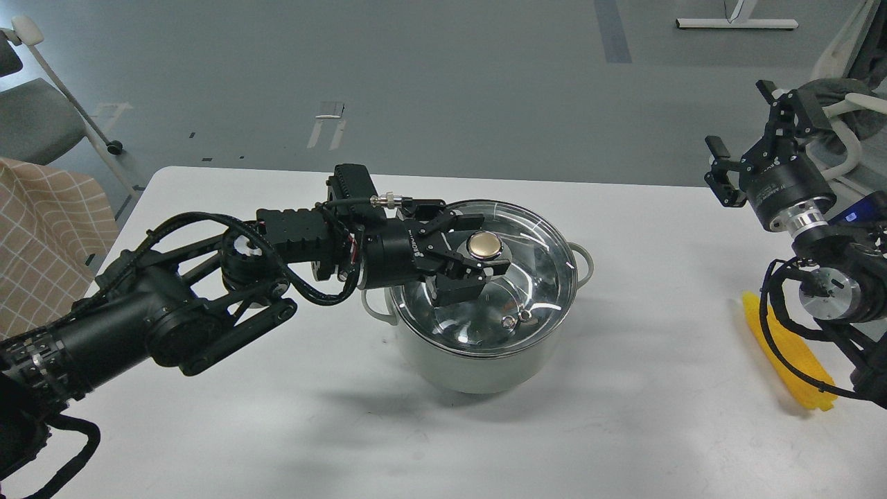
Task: Open pot and put corn in
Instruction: 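Move the left gripper over the pot and grasp the lid's brass knob, then lift the glass lid off the pot and carry it beside the pot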
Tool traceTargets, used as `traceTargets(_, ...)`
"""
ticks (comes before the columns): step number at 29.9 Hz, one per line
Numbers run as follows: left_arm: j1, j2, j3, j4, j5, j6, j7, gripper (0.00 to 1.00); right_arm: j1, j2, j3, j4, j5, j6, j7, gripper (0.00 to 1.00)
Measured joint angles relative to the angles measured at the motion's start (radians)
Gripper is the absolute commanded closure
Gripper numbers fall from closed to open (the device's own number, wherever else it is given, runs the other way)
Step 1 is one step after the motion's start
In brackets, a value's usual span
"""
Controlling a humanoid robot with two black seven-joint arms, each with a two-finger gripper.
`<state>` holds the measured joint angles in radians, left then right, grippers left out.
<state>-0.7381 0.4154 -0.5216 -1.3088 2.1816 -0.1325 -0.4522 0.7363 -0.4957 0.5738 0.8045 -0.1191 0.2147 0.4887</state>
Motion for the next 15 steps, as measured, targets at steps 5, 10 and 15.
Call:
traceTargets(5,0.0,-0.003,-0.002,0.001,0.0,0.018,0.003,0.92,0.0,0.0,0.0,0.001,-0.001,0.0,0.0,0.0)
traceTargets(10,0.0,-0.002,-0.01,-0.006,0.0,0.034,0.0,0.95,0.0,0.0,0.0,0.001,-0.001,0.0,0.0,0.0)
traceTargets(15,-0.034,0.033,-0.04,-0.05,0.0,0.034,-0.006,0.95,0.0,-0.004,0.0,0.001,-0.001,0.0,0.0,0.0)
